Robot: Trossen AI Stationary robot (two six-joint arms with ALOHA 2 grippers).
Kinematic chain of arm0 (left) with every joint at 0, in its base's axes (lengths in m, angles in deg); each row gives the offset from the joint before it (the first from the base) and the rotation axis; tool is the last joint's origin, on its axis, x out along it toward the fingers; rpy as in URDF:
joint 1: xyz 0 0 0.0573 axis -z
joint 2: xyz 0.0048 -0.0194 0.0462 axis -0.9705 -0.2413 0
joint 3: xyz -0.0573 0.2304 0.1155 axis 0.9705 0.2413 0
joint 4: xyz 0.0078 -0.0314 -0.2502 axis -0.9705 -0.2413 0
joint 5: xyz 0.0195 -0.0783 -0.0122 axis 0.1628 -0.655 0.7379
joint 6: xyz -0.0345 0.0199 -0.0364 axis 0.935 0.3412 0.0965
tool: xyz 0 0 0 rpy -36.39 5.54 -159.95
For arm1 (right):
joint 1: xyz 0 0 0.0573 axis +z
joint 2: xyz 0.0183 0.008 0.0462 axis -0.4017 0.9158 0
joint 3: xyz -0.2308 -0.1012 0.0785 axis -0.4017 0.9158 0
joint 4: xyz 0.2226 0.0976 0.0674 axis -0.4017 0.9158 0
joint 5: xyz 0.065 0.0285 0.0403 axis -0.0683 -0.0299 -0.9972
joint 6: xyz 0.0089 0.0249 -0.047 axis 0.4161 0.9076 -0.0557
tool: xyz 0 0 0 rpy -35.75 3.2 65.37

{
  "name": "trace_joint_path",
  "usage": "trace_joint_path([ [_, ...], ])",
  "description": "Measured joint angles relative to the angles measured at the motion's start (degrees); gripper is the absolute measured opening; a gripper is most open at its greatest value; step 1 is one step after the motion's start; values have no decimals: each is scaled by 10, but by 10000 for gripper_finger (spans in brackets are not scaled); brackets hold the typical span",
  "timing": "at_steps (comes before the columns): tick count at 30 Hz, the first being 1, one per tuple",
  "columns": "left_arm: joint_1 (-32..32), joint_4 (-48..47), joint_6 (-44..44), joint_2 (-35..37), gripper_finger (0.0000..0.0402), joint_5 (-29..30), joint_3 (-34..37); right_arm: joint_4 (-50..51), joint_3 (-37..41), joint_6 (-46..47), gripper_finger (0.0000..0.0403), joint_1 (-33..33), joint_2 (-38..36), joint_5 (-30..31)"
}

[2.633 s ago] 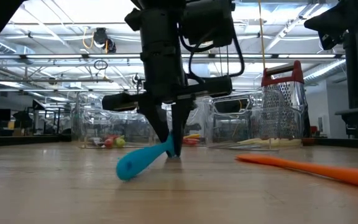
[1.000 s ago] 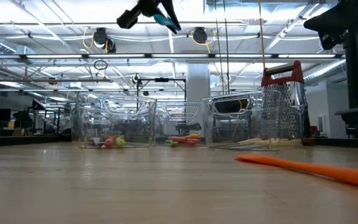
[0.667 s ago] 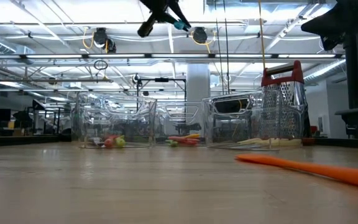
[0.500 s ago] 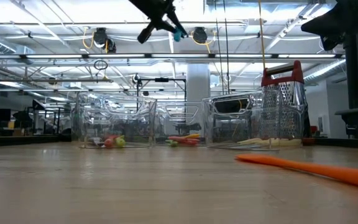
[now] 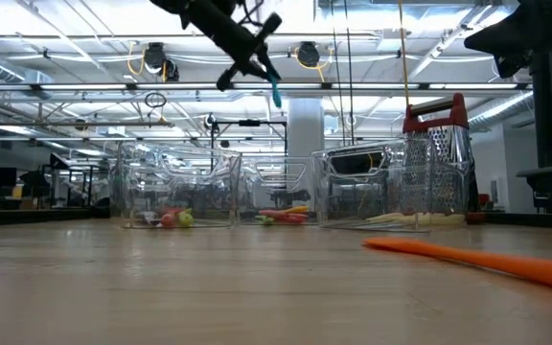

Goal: Pick & Place Kitchen Items
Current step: Put the blue spatula into the middle transparent bin

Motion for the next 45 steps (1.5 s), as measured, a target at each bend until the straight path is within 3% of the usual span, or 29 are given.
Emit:
trace_joint_path([
  [19, -38, 40, 30, -156, 8, -15, 0, 0, 0, 0, 0, 0, 0, 0],
  [45, -11, 1, 36, -215, 8, -16, 0, 0, 0, 5, 0, 0, 0, 1],
])
